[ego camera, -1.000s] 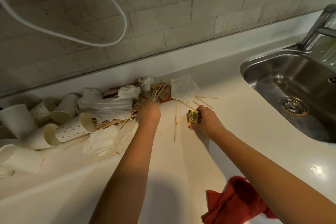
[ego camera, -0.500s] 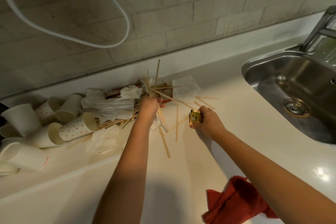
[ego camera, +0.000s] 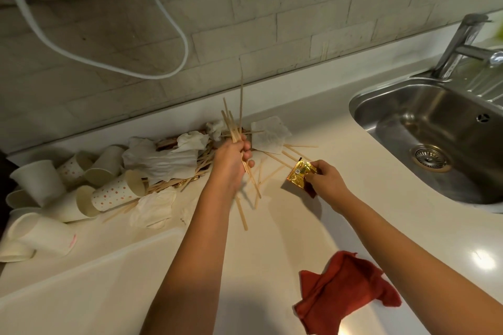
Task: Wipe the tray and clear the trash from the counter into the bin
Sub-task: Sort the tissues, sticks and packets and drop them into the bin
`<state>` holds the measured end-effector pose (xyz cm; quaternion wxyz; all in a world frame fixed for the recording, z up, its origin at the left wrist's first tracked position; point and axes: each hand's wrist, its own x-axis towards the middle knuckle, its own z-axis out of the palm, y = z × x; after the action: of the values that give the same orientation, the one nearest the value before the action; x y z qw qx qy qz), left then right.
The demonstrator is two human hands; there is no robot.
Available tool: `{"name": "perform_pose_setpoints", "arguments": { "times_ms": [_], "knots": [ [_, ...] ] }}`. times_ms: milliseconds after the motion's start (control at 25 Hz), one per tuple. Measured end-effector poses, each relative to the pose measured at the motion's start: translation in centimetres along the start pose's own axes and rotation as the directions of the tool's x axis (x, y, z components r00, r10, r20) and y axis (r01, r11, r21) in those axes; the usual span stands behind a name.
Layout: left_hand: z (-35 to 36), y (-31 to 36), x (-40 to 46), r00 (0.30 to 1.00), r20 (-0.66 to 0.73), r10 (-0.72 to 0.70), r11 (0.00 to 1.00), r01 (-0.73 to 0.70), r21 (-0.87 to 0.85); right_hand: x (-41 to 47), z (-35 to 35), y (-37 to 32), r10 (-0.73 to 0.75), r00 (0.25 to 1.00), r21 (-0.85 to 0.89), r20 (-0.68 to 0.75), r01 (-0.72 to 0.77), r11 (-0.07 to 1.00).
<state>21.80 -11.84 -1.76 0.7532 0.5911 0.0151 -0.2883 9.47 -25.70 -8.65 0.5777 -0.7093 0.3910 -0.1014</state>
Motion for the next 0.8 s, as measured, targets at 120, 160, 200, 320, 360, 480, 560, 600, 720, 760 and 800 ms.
{"name": "perform_pose_setpoints", "arguments": {
  "times_ms": [120,160,200,320,360,480,560,600,720,760,800],
  "knots": [
    [1.4,-1.1,-2.2,0.997,0.044,-0.063,0.995,0.060,0.084,-1.5,-1.7,0.0,-0.044,0.999,0.050,-0.017,0.045,0.998],
    [1.9,-1.6,-3.2,0.994,0.056,-0.089,0.989,0.081,0.121,-2.2,-2.5,0.1,-0.064,0.997,0.055,-0.033,0.066,0.996],
    [2.5,-2.2,-4.2,0.991,0.070,-0.112,0.981,0.099,0.167,-3.0,-3.4,0.3,-0.086,0.995,0.064,-0.052,0.089,0.994],
    [4.2,-4.5,-7.6,0.975,0.133,-0.178,0.938,0.128,0.322,-5.2,-6.3,1.1,-0.129,0.982,0.132,-0.141,0.148,0.980],
    [4.7,-5.3,-8.5,0.968,0.154,-0.198,0.924,0.131,0.360,-5.7,-7.2,1.5,-0.131,0.975,0.149,-0.181,0.159,0.976],
    [6.4,-8.5,-12.0,0.932,0.248,-0.264,0.889,0.136,0.436,-8.2,-10.8,3.5,-0.099,0.952,0.218,-0.289,0.166,0.962],
    [8.6,-11.3,-14.8,0.901,0.292,-0.322,0.858,0.146,0.493,-10.0,-14.1,5.8,-0.064,0.926,0.233,-0.371,0.160,0.959],
    [9.6,-12.6,-16.3,0.883,0.313,-0.350,0.838,0.146,0.526,-10.9,-15.8,7.0,-0.063,0.903,0.226,-0.425,0.174,0.958],
    [10.5,-15.2,-18.7,0.820,0.418,-0.391,0.806,0.085,0.586,-12.1,-18.1,9.3,-0.050,0.814,0.243,-0.578,0.231,0.942],
    [11.3,-16.8,-19.9,0.789,0.447,-0.422,0.785,0.071,0.615,-13.0,-19.5,10.7,-0.002,0.771,0.263,-0.637,0.220,0.939],
    [11.8,-18.3,-21.0,0.751,0.474,-0.460,0.765,0.064,0.641,-13.8,-20.9,12.1,0.046,0.733,0.306,-0.679,0.226,0.925]
  ]
}}
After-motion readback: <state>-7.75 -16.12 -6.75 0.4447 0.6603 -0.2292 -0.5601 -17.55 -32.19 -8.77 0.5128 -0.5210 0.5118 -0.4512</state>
